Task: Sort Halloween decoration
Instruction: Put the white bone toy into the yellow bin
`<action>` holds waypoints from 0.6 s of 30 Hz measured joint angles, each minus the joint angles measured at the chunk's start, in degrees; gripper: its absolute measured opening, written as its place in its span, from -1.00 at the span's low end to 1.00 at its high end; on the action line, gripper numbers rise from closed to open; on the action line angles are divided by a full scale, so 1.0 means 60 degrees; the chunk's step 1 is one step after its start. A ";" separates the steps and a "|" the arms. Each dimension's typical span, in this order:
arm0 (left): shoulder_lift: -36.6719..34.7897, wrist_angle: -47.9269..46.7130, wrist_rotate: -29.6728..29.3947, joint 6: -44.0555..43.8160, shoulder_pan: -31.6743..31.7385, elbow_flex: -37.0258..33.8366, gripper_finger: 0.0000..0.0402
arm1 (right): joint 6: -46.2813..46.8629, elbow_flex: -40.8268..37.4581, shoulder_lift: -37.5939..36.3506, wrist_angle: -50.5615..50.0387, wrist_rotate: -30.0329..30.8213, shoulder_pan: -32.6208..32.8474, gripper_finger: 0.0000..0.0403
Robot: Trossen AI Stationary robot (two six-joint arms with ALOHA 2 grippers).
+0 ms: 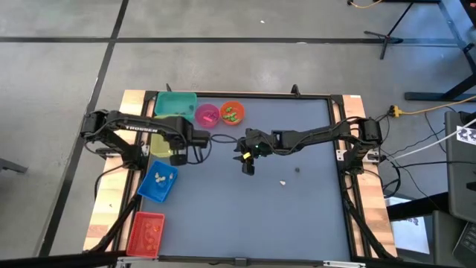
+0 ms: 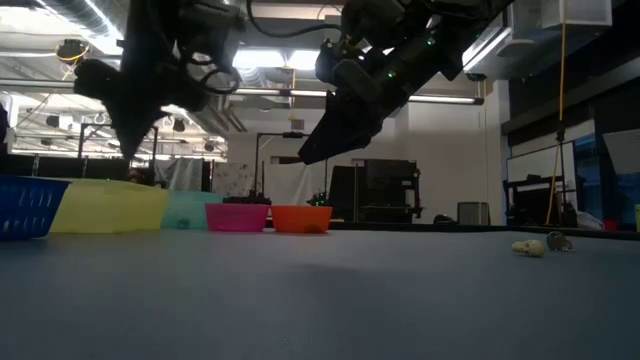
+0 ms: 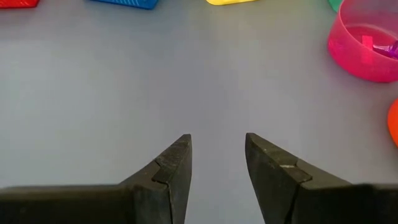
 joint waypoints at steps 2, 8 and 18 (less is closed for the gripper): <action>0.0000 -0.0448 0.0006 -0.0293 0.0082 -0.0001 -0.95 | 0.0000 0.0000 0.0000 0.0000 0.0000 0.0000 -0.26; 0.0000 -0.1157 0.0008 -0.1044 0.0266 -0.0004 -0.95 | 0.0000 -0.0002 0.0000 -0.0004 0.0000 0.0000 -0.26; 0.0000 -0.1166 0.0015 -0.1720 0.0303 -0.0004 -0.69 | 0.0000 0.0000 0.0000 -0.0004 0.0000 0.0000 -0.26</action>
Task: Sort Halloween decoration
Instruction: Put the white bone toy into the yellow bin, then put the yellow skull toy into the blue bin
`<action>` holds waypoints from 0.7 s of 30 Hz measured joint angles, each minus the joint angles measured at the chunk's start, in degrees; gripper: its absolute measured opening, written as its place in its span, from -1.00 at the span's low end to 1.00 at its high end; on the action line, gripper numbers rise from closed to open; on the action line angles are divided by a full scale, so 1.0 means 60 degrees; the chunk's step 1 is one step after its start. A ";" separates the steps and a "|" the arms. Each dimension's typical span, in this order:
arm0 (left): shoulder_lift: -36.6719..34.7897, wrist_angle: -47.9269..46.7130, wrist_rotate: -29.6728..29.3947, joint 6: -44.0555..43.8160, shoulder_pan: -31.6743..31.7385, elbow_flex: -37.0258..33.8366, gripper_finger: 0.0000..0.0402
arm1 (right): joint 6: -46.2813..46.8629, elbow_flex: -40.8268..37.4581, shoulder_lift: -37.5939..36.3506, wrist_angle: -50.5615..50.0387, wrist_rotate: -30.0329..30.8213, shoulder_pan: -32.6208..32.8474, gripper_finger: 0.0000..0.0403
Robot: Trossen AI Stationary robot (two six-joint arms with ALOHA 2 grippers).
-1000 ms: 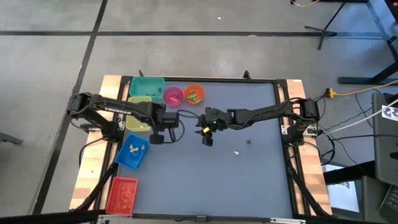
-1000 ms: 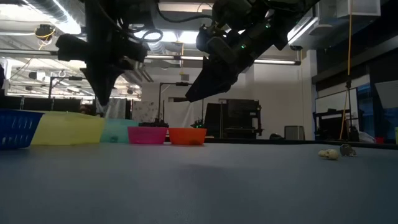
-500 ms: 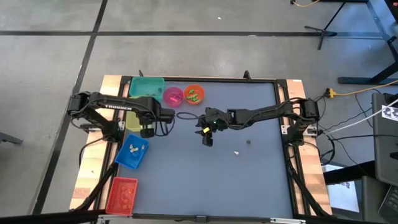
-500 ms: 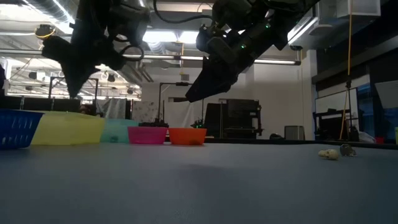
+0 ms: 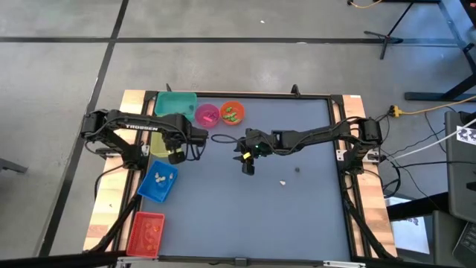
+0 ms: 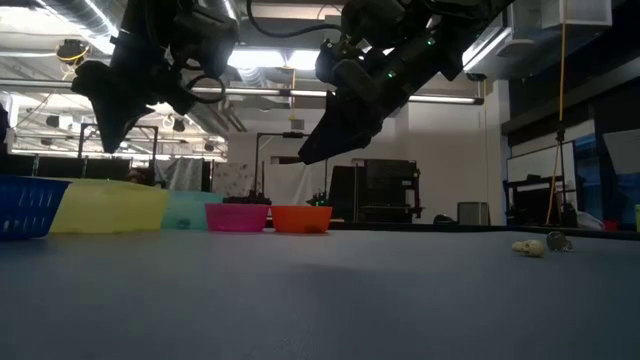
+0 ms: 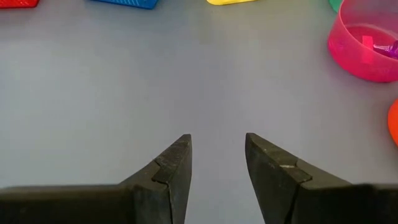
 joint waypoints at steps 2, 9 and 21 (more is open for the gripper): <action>0.0000 0.0002 0.0000 -0.0010 0.0000 0.0000 -0.62 | 0.0003 0.0000 0.0000 0.0000 0.0000 0.0000 -0.26; 0.0000 0.0141 0.0000 -0.0391 0.0000 -0.0002 -0.47 | 0.0036 0.0028 -0.0234 -0.0543 -0.0362 0.0000 -0.26; 0.0000 0.0375 0.0080 -0.0529 -0.0004 -0.0004 -0.45 | 0.0248 0.0259 -0.1608 -0.4228 -0.0419 0.0706 -0.26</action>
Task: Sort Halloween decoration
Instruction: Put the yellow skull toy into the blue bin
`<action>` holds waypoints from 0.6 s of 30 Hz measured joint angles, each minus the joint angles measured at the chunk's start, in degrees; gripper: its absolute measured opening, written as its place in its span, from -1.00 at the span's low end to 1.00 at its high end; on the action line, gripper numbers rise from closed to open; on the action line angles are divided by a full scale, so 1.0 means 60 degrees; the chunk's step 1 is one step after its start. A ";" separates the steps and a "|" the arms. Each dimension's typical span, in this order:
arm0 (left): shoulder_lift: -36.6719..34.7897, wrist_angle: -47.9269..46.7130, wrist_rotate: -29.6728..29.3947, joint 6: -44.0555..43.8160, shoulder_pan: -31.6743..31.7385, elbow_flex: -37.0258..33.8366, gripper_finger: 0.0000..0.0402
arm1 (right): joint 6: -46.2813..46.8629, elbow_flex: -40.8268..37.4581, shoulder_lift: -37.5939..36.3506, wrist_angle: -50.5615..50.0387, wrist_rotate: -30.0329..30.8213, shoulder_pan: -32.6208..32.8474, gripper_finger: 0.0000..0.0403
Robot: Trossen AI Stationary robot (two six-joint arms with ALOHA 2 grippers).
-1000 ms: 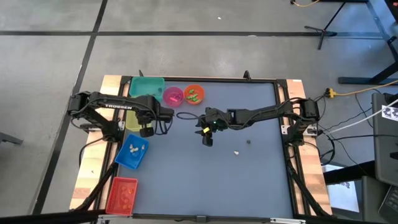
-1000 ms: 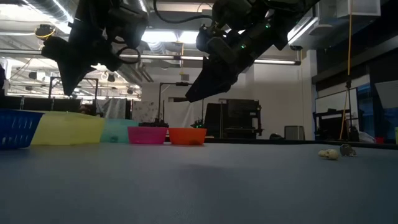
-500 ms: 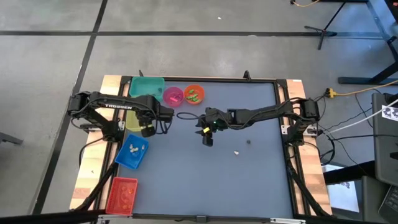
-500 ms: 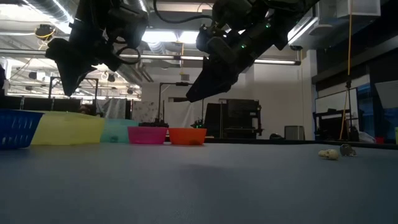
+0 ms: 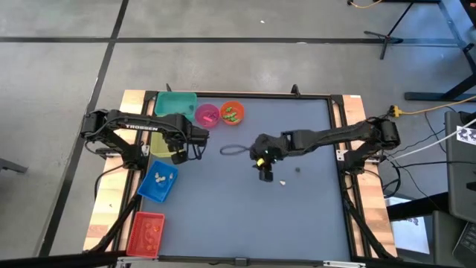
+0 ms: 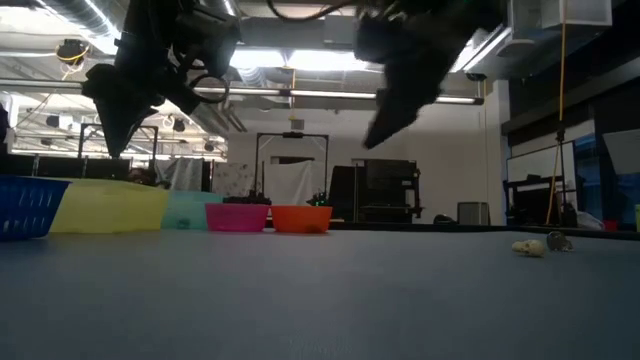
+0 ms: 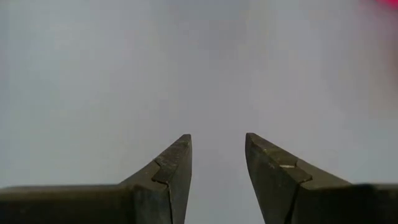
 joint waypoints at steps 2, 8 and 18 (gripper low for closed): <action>0.0000 0.0022 0.0000 -0.0156 0.0000 0.0000 -0.45 | 0.0142 0.0005 -0.0075 -0.0586 0.0091 0.0317 -0.26; -0.0004 0.0029 0.0000 -0.0215 0.0000 0.0000 -0.45 | 0.0649 0.0007 -0.0111 -0.2616 0.0268 0.1202 -0.26; -0.0004 0.0036 0.0000 -0.0233 -0.0007 0.0000 -0.46 | 0.1641 -0.1272 -0.0111 -0.3530 0.1062 0.1939 -0.26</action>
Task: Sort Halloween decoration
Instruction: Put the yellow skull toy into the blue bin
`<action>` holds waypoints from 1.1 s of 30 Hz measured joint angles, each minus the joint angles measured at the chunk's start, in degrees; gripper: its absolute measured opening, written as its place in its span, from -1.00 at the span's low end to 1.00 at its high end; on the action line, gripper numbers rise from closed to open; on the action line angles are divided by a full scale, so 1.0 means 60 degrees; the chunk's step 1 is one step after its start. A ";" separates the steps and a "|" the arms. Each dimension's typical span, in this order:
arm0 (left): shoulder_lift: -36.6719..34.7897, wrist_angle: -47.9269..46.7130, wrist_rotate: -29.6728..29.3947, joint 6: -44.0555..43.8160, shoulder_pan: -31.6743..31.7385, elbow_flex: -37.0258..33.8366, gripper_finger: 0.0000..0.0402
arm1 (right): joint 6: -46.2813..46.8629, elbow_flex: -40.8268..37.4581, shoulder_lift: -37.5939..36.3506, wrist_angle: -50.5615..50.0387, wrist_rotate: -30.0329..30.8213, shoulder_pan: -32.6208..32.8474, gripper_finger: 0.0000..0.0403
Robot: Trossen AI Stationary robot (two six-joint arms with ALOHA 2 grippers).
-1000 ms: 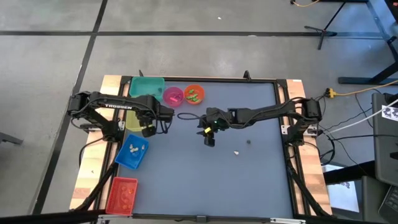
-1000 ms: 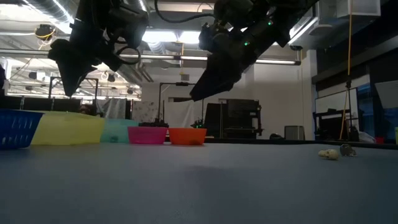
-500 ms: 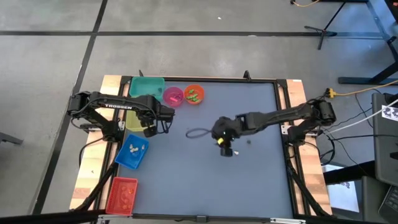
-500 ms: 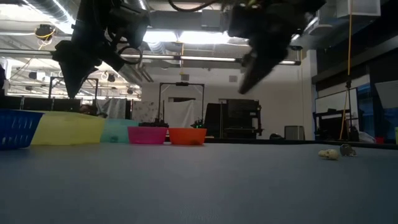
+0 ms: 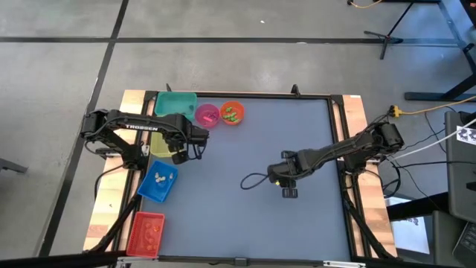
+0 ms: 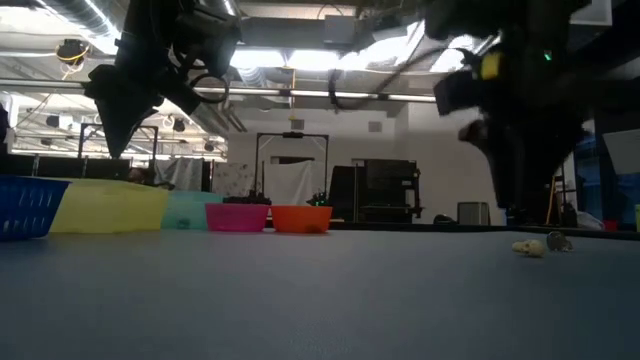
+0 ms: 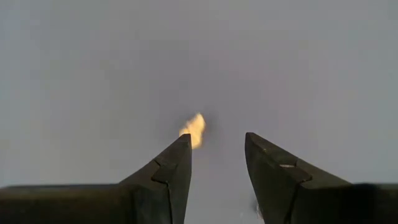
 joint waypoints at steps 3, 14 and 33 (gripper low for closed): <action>0.0000 0.0078 0.0000 0.0002 0.0000 0.0000 -0.46 | 0.0209 -0.0404 0.0000 0.0428 0.0034 0.0003 -0.26; 0.0000 0.0387 0.0000 0.0022 -0.0004 -0.0002 -0.46 | 0.0221 -0.1092 0.0000 0.1074 -0.0246 0.0003 -0.26; 0.0000 0.0417 -0.0003 0.0025 -0.0004 -0.0001 -0.46 | 0.0194 -0.1092 0.0007 0.2084 -0.1146 0.0000 -0.26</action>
